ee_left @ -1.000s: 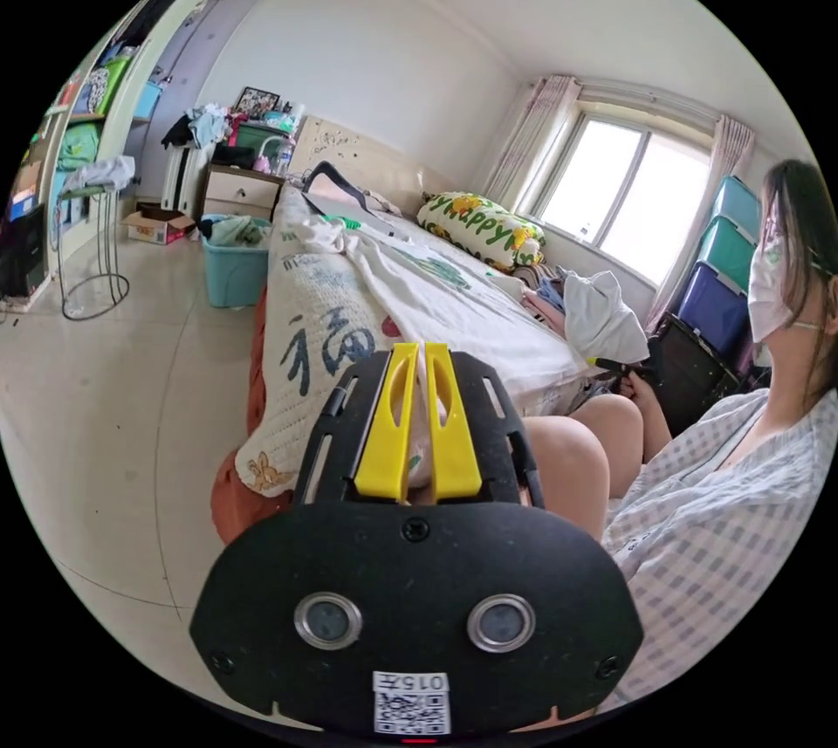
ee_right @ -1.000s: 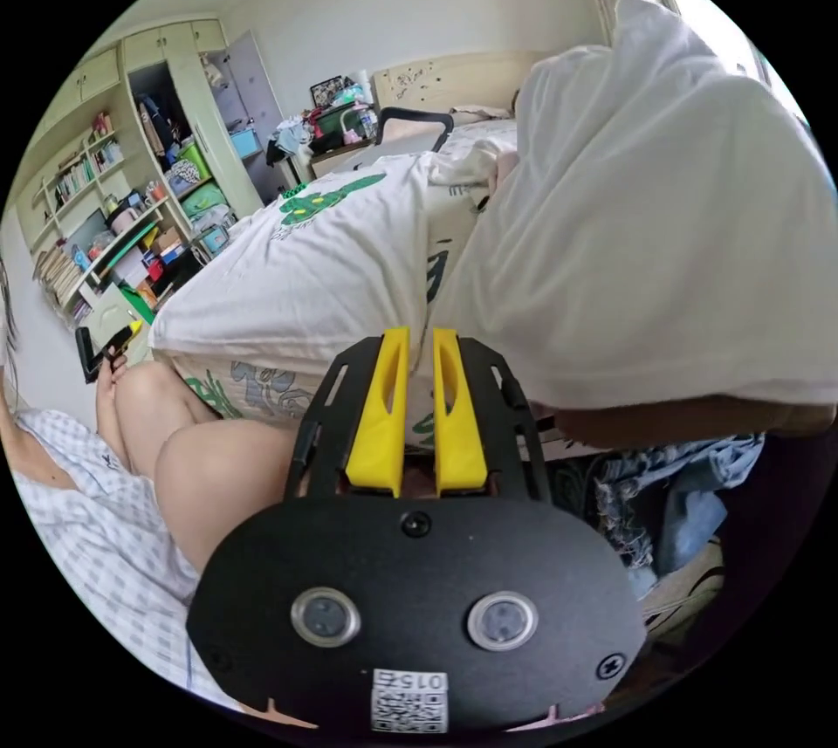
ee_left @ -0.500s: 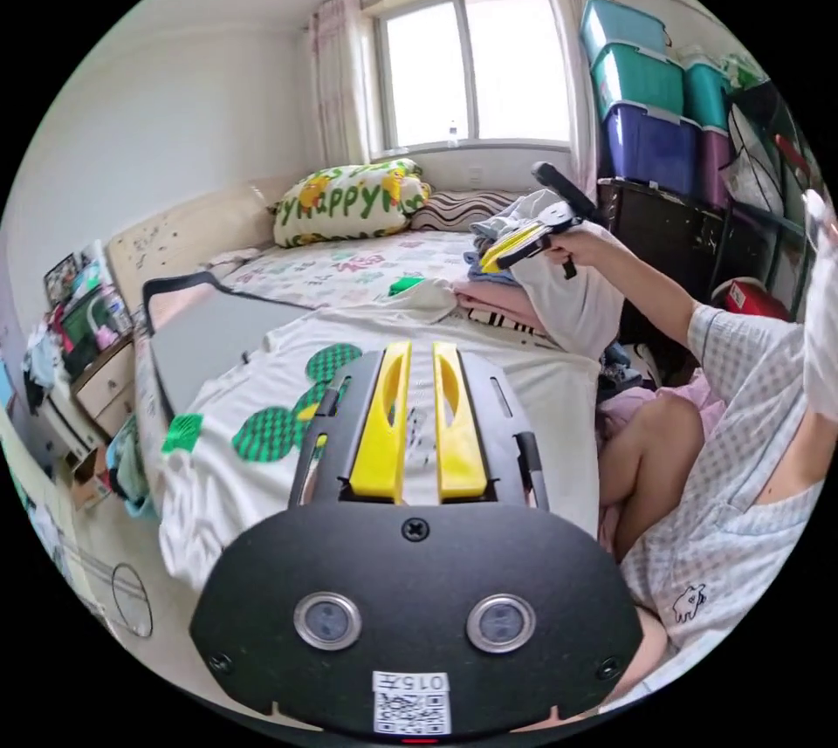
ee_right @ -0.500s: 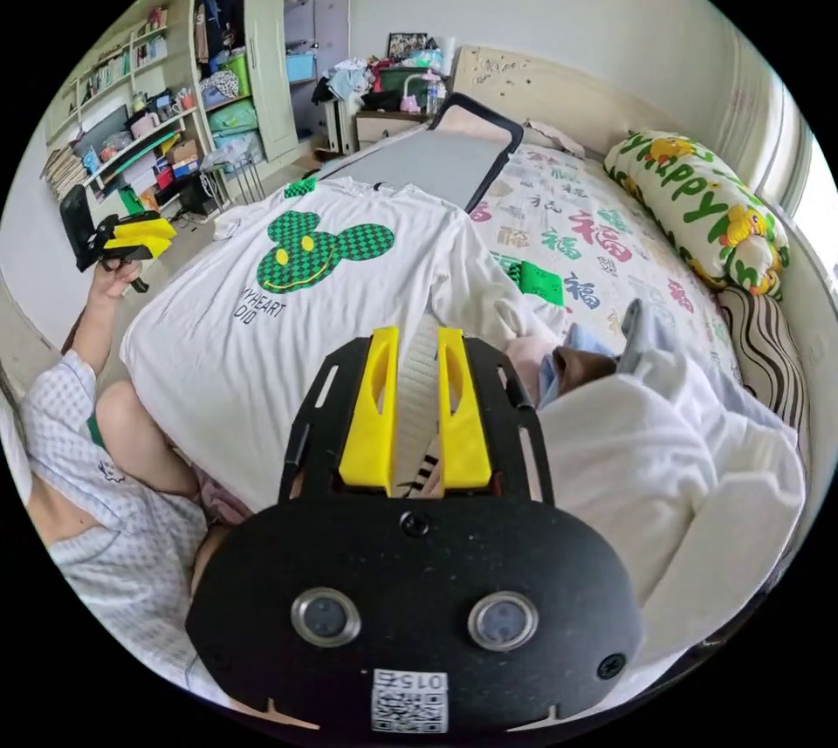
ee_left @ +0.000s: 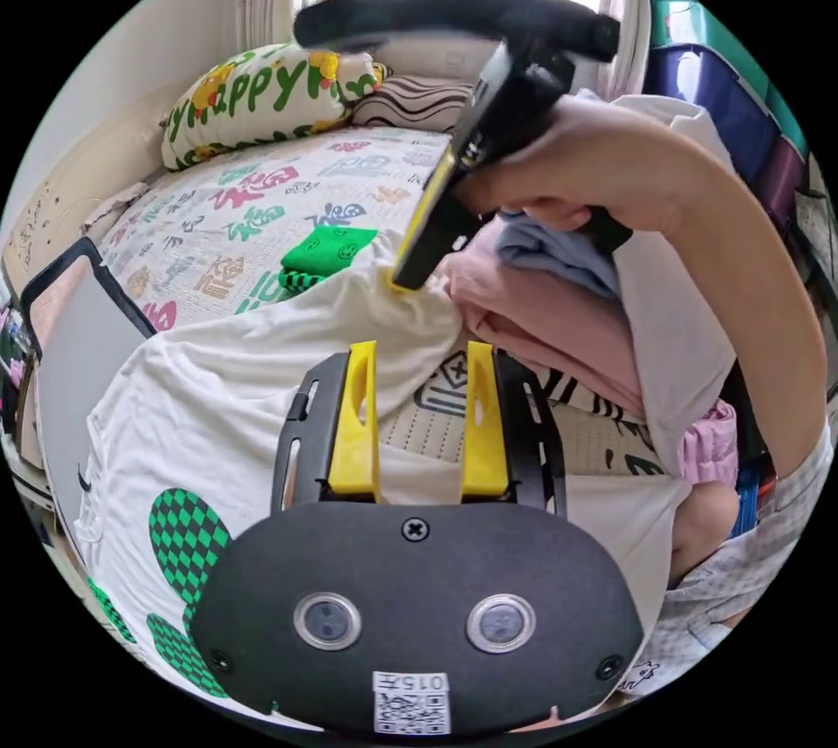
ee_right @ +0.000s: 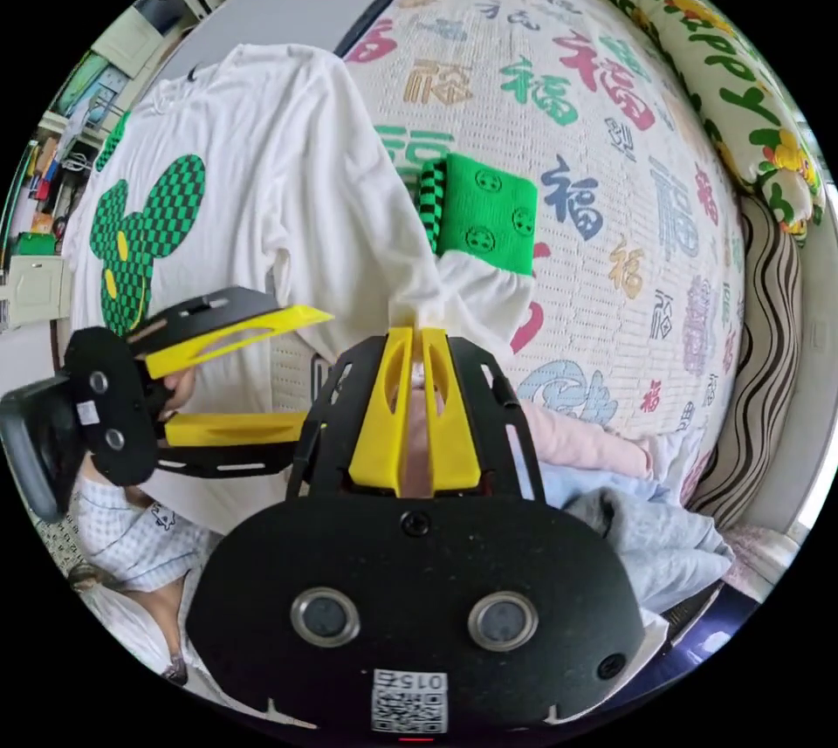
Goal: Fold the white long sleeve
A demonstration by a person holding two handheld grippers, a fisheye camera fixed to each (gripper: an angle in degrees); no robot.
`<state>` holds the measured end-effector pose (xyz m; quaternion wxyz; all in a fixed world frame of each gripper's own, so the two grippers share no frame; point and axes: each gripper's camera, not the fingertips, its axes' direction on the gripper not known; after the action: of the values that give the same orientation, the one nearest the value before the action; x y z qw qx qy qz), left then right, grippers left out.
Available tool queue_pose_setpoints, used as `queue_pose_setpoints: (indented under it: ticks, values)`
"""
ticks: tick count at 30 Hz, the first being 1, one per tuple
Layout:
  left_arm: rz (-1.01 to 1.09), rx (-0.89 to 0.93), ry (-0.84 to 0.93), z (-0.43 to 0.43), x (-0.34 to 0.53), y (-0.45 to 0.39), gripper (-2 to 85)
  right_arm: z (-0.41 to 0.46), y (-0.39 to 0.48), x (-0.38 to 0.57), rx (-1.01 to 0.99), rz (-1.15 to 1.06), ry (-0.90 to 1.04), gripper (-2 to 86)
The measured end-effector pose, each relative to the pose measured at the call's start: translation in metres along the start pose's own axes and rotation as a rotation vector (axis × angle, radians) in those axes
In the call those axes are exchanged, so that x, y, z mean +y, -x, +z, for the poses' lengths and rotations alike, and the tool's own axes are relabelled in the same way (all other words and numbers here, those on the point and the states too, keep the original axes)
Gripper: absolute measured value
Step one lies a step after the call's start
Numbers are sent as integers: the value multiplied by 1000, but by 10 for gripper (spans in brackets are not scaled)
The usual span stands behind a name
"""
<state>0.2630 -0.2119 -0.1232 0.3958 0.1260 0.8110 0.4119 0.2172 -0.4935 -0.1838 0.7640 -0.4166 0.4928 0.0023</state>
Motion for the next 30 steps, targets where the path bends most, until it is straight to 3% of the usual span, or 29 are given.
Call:
queue_pose_setpoints:
  ticks: [3,5,7,9,13,15,17,25,27,30]
  values:
    - [-7,-26,43,7,-11,4,135,-30,9,-22,-168,-66,-210,7]
    - [-52,-240,42,1,-12,11,116,-44,25,-40,-267,-158,-309,14]
    - [-109,-350,-14,-11,-4,26,44,-47,35,-54,-276,-209,-337,33]
    - [-196,-330,-59,-23,6,50,27,-50,37,-63,-242,-216,-381,58]
    - [-470,-120,-169,-47,39,119,11,-55,8,-64,-200,-75,-570,75]
    - [-555,-54,-201,-51,51,139,9,-47,-7,-67,-212,-68,-541,80]
    - [-617,7,-233,-52,61,153,8,-27,-19,-76,-247,-147,-369,105]
    - [-607,-37,-220,-53,58,149,6,-6,28,-99,-130,-393,-158,167]
    - [-609,-35,-219,-53,58,149,6,-2,40,-107,-83,-423,-124,167]
    - [-615,-31,-225,-54,59,148,8,8,50,-124,145,-317,-138,115]
